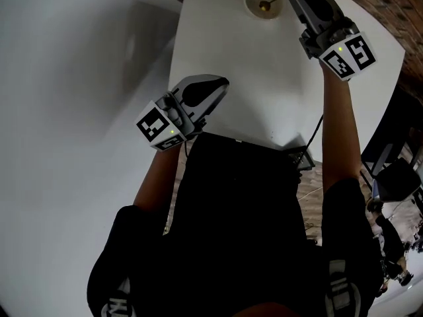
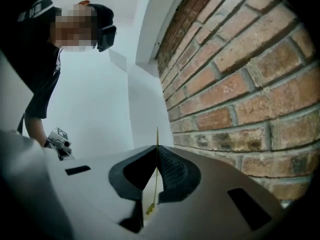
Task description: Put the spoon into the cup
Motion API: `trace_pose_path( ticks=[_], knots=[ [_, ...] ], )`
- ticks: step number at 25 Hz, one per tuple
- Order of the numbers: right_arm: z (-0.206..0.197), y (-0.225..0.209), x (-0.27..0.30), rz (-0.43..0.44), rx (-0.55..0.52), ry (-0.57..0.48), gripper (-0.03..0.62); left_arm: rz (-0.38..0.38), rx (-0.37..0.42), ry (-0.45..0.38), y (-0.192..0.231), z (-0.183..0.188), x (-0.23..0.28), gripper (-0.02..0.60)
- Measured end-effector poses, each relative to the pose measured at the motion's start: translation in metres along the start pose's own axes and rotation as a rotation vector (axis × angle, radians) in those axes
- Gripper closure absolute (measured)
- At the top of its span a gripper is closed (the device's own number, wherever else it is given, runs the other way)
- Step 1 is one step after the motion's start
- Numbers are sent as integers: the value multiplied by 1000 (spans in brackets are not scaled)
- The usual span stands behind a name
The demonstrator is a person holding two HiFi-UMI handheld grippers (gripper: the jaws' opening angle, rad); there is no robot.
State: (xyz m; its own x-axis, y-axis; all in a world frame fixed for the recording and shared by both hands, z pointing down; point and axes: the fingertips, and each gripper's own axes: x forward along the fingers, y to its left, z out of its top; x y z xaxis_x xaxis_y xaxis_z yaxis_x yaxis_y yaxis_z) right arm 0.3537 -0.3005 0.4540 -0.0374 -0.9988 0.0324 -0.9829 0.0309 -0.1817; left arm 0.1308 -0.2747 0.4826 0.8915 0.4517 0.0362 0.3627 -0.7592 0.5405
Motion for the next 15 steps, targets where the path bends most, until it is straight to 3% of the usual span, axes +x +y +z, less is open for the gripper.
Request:
trace_pose_path(
  ticks=[6,15],
  knots=[
    [-37,-6,9,-22,35,48,586,12,-21,17,3,-12,1,565],
    [-42,-4,14,-42,53,47,586,21,-18,19,3,-6,-1,565]
  ],
)
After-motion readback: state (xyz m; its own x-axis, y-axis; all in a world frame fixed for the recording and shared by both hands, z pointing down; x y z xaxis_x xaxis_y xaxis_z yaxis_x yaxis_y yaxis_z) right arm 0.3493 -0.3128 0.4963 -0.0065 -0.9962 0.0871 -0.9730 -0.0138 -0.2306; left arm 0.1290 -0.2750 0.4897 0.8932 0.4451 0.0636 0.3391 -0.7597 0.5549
